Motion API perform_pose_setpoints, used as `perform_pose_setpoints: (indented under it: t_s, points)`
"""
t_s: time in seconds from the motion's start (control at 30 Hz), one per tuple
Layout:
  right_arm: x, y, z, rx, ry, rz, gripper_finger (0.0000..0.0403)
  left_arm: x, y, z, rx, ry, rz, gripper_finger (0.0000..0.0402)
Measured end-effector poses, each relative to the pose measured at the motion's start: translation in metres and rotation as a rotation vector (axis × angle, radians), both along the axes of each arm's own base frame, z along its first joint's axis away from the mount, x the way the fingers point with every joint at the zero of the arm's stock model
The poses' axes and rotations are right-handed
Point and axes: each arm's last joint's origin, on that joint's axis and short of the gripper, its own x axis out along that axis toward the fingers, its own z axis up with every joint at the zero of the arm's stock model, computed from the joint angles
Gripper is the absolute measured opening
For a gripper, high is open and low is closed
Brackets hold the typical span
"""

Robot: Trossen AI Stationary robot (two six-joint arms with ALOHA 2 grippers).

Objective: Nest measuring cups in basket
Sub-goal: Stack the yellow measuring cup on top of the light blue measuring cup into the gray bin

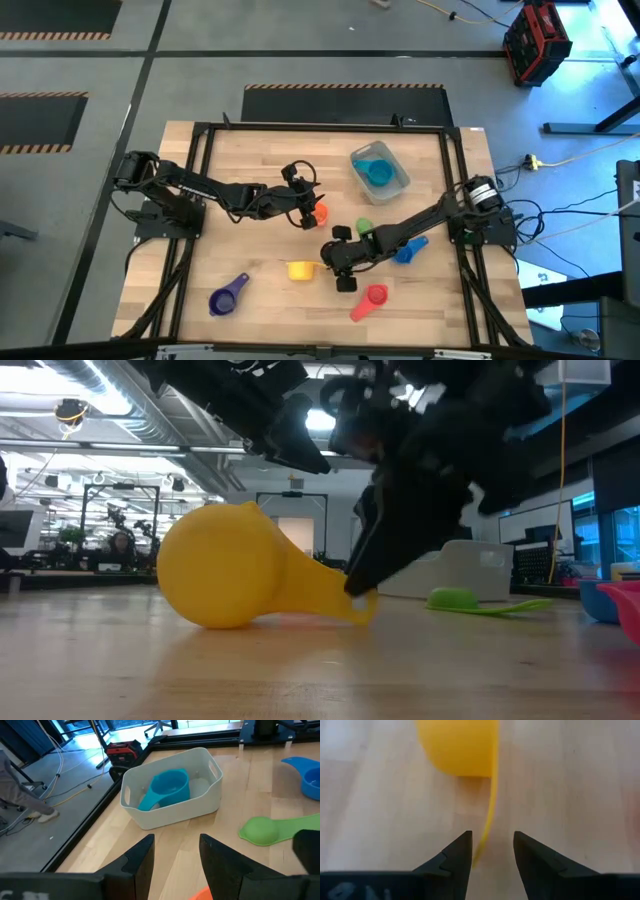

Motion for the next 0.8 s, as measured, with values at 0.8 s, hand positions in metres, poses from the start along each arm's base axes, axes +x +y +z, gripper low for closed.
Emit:
perform_pose_setpoints:
  t_s: [0.8]
  points:
    - [0.004, 0.001, -0.017, -0.010, 0.012, 0.002, 0.0012, 0.000, 0.000, 0.000, 0.000, 0.000, -0.001, 0.0149]
